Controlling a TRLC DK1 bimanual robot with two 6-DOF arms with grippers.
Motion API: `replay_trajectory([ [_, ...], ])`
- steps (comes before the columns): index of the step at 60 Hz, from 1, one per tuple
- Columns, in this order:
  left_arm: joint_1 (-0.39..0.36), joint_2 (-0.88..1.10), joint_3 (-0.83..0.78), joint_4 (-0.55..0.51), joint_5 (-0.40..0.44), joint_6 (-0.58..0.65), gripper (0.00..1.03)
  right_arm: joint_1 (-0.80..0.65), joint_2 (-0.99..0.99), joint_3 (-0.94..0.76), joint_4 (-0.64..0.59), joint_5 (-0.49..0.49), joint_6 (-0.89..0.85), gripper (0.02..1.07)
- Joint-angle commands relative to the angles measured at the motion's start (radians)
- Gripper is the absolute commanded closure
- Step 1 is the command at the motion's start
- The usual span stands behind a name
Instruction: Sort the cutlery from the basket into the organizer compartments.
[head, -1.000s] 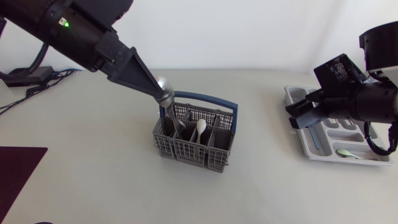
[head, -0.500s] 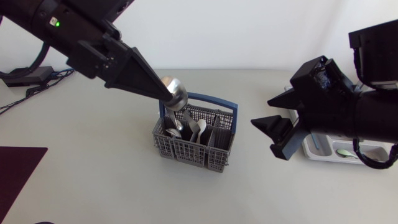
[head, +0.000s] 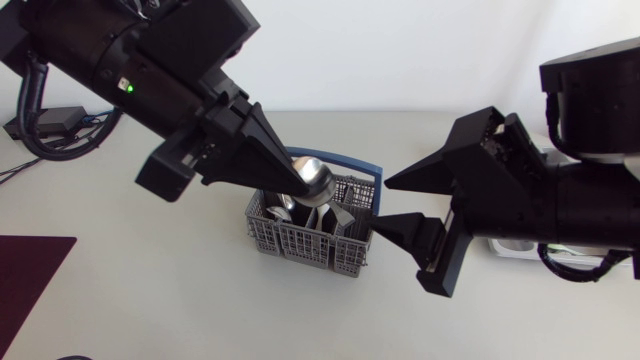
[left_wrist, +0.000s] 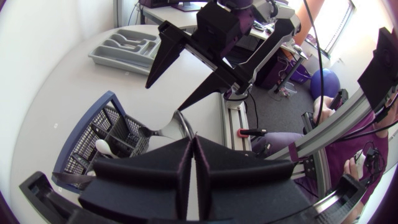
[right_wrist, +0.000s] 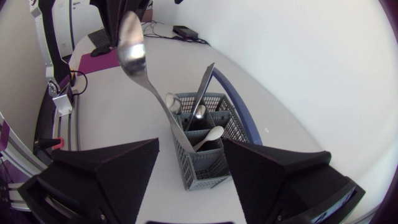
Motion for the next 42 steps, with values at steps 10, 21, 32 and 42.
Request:
replay_trajectory([
  [10, -0.058, -0.017, -0.043, 0.034, 0.023, 0.07, 1.0, 0.049, 0.012, -0.054, 0.045, -0.055, -0.041, 0.31],
  [21, -0.087, -0.007, -0.04, 0.043, 0.023, 0.074, 1.0, 0.08, 0.012, -0.079, 0.079, -0.062, -0.047, 0.31],
  [32, -0.099, 0.011, -0.028, 0.044, 0.024, 0.073, 1.0, 0.083, 0.016, -0.091, 0.1, -0.08, -0.048, 0.5],
  [42, -0.102, 0.017, -0.011, 0.041, 0.032, 0.073, 1.0, 0.083, 0.027, -0.096, 0.108, -0.094, -0.058, 0.63],
])
